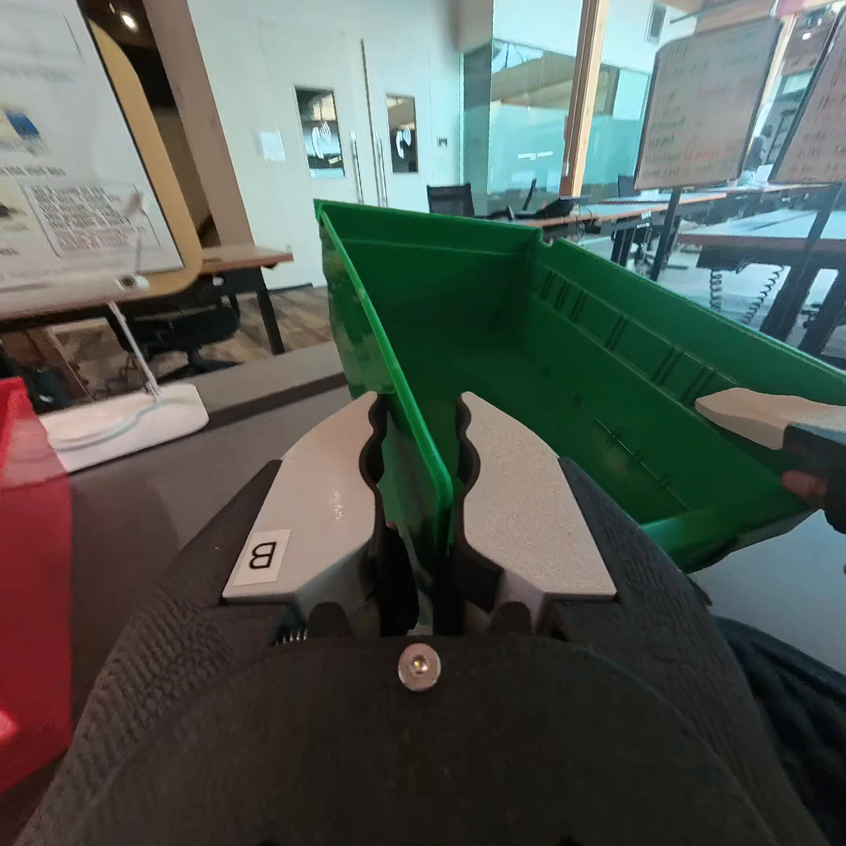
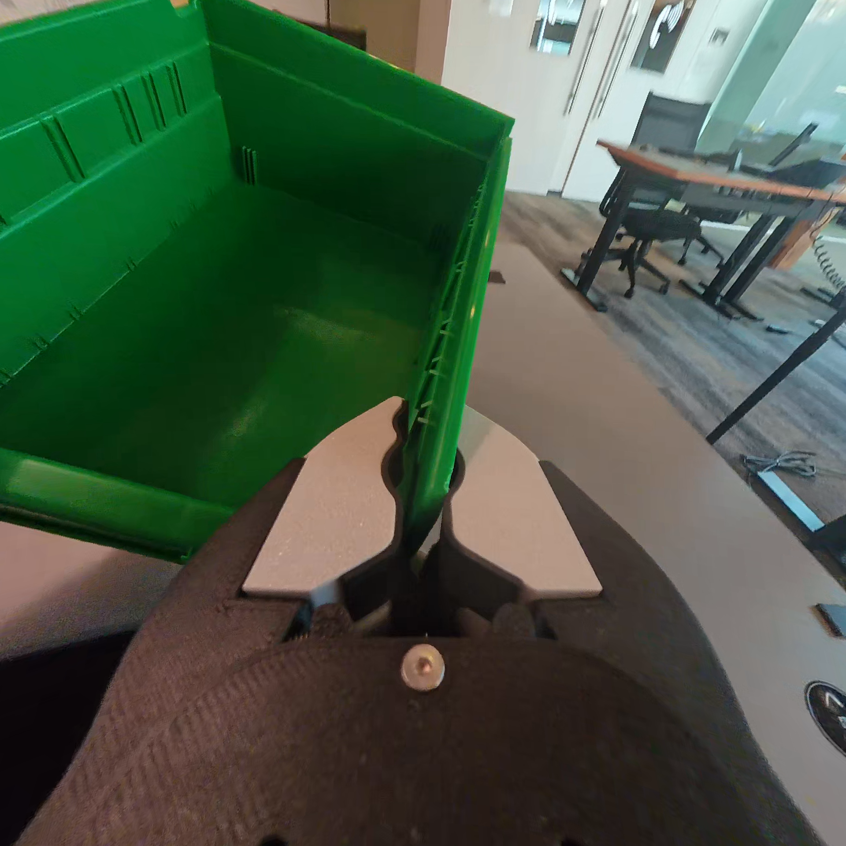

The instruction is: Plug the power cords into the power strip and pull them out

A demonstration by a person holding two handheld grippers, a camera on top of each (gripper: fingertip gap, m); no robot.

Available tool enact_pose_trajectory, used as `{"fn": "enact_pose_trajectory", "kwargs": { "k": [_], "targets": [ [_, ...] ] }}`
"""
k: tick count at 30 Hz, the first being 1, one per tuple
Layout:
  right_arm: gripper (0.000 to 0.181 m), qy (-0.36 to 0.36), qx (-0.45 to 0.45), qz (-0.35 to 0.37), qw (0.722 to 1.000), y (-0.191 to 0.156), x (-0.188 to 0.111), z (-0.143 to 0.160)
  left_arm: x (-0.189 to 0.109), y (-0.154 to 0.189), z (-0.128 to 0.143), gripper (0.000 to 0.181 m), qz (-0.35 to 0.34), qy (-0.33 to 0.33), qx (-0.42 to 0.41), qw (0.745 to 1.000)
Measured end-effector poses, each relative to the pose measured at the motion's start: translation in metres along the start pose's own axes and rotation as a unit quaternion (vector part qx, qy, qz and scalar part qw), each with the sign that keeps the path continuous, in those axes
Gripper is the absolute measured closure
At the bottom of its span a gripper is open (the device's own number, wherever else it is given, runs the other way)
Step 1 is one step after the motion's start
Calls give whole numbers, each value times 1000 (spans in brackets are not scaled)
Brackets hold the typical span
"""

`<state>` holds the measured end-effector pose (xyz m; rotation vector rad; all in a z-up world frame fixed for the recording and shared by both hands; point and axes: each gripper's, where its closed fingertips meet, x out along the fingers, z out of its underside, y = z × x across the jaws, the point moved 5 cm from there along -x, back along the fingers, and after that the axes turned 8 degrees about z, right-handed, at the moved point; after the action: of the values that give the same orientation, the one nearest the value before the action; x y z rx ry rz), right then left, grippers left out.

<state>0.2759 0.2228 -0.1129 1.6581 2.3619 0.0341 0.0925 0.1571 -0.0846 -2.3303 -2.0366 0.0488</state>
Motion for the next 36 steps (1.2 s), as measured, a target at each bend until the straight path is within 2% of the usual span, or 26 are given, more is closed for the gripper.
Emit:
{"fn": "enact_pose_trajectory", "kwargs": {
  "k": [8,14,22,27,31,34,36],
  "targets": [
    [170,-59,-18,-15,998,2,13,26,8,5,33,149,10,-51,-31,998],
    [169,-82,-12,-25,996,3,18,36,9,7,42,145,23,-70,-44,996],
    [165,-87,-8,-32,996,5,20,35,10,11,51,137,34,-95,-52,994],
    [151,-83,2,-48,995,3,21,33,10,13,59,129,64,-112,-68,989],
    [146,-82,-3,-67,994,2,20,33,8,19,57,109,104,-123,-74,984],
    [131,-73,1,-81,994,5,15,30,-8,19,50,95,119,-115,-67,984],
    [118,-54,1,-83,995,9,10,27,-25,17,41,92,135,-109,-58,983]
  ]
}}
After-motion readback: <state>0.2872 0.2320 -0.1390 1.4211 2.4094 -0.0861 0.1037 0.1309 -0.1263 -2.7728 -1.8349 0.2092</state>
